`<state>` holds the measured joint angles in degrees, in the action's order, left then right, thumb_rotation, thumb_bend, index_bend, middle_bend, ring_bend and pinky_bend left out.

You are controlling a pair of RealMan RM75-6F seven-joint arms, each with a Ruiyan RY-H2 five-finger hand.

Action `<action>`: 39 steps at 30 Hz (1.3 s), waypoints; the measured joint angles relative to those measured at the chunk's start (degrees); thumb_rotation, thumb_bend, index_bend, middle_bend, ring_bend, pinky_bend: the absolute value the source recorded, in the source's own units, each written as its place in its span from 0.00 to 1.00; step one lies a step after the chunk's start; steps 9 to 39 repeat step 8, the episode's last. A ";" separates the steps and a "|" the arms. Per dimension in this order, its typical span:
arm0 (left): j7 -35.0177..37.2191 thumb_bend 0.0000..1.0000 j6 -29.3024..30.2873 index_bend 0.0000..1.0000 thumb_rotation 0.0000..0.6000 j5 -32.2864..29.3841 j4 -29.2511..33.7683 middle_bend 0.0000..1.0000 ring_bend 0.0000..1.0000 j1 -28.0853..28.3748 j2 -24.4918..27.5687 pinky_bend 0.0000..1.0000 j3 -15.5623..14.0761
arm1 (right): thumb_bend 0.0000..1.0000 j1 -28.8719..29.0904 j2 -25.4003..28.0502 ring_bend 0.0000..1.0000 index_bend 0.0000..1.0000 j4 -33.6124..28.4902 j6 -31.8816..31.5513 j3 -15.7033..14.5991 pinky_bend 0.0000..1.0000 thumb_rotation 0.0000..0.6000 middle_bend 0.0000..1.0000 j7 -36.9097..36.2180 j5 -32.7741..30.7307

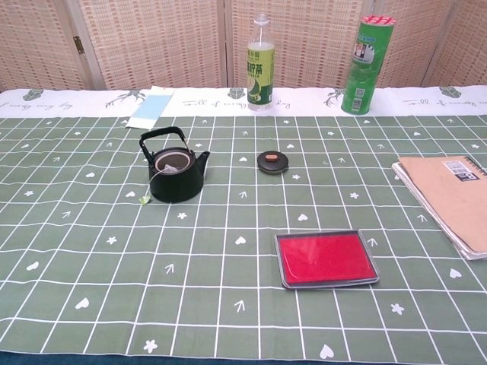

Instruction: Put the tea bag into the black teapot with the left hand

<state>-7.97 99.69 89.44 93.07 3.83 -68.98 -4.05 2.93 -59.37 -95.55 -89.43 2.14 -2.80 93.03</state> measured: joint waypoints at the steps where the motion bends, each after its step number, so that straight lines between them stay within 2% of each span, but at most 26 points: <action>1: -0.10 0.17 -0.80 0.12 1.00 -0.01 0.82 0.24 0.12 -0.09 0.28 0.13 -0.12 | 0.51 0.03 -0.07 0.00 0.00 -0.03 0.12 -0.07 0.00 1.00 0.00 0.22 0.05; 8: -2.04 0.16 -5.81 0.12 1.00 -1.66 3.89 0.24 0.11 -0.49 1.67 0.13 0.15 | 0.51 0.34 -0.36 0.00 0.00 -0.06 0.96 -0.30 0.00 1.00 0.00 0.94 0.05; 39: -2.04 0.16 -5.81 0.12 1.00 -1.66 3.89 0.24 0.11 -0.49 1.67 0.13 0.15 | 0.51 0.34 -0.36 0.00 0.00 -0.06 0.96 -0.30 0.00 1.00 0.00 0.94 0.05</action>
